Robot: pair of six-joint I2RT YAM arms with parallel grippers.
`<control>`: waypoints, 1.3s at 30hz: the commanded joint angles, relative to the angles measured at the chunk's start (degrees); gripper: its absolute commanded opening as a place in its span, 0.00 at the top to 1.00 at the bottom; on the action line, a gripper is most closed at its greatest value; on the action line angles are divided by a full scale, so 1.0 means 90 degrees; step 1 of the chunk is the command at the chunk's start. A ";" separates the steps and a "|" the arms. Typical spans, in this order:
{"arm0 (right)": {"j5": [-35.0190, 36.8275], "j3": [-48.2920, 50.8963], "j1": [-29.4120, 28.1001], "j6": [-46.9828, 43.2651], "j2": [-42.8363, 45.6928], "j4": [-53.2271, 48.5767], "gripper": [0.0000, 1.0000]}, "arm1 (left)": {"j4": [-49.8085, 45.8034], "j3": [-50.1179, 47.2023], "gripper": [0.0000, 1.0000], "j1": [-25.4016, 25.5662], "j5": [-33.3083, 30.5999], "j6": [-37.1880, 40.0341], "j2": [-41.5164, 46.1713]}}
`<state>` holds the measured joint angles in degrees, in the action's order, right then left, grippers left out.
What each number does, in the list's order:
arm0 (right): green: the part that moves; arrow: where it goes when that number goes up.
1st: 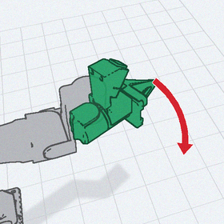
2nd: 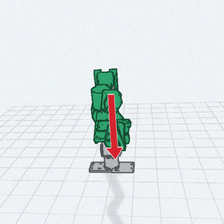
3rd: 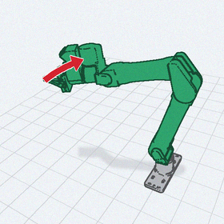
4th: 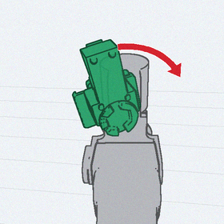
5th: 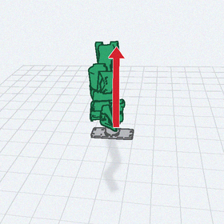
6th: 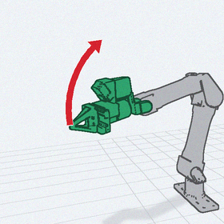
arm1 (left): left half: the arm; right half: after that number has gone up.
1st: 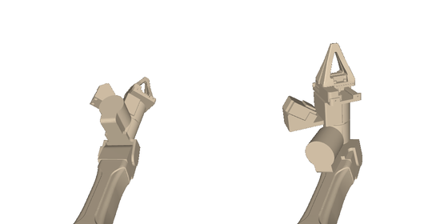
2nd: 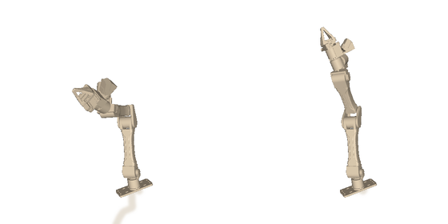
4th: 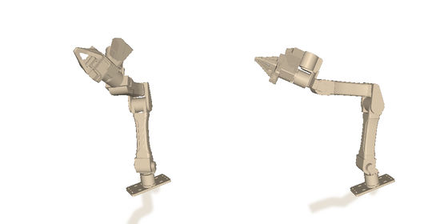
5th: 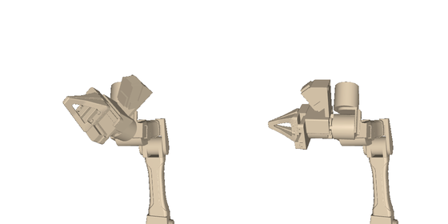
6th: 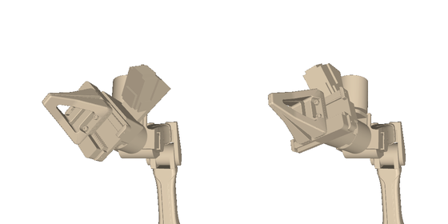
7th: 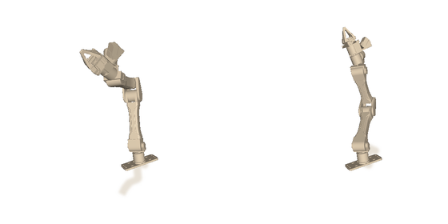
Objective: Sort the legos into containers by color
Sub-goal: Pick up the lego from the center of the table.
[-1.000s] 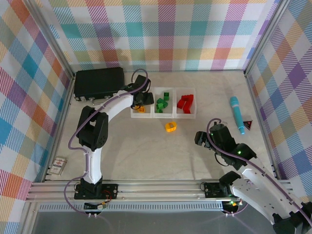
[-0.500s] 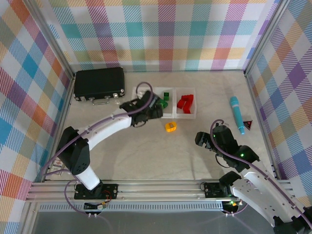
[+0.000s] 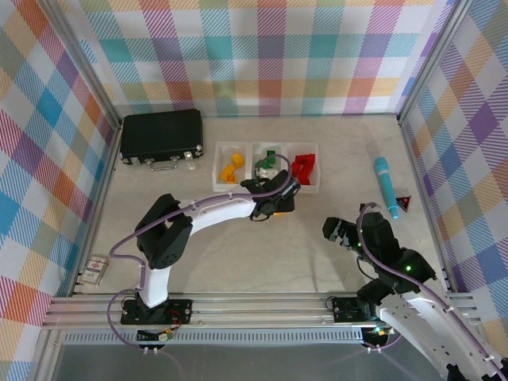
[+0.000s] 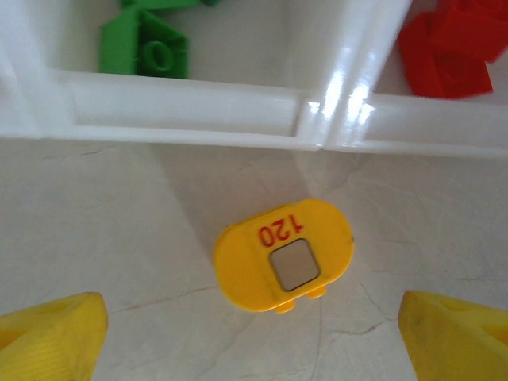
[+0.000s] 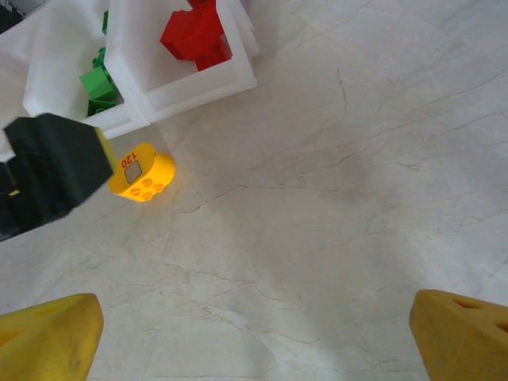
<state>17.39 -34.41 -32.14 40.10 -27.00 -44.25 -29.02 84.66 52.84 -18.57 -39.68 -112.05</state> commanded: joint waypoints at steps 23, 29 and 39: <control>0.0130 0.0228 0.0046 -0.0139 0.0247 0.0013 0.01 | -0.2849 0.2517 0.13 -0.0180 0.1376 0.7182 -0.1565; 0.0207 0.0308 0.0046 -0.0075 0.0431 -0.0130 0.01 | -0.2910 0.2779 0.16 -0.0292 0.1278 0.7144 -0.1863; 0.0228 0.0170 0.0045 -0.0114 0.0260 -0.0162 0.01 | -0.3101 0.2929 0.15 -0.0485 0.1102 0.7052 -0.1974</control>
<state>18.63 -31.81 -31.86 39.66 -23.90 -44.77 -54.02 109.82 48.93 -7.77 23.64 -129.62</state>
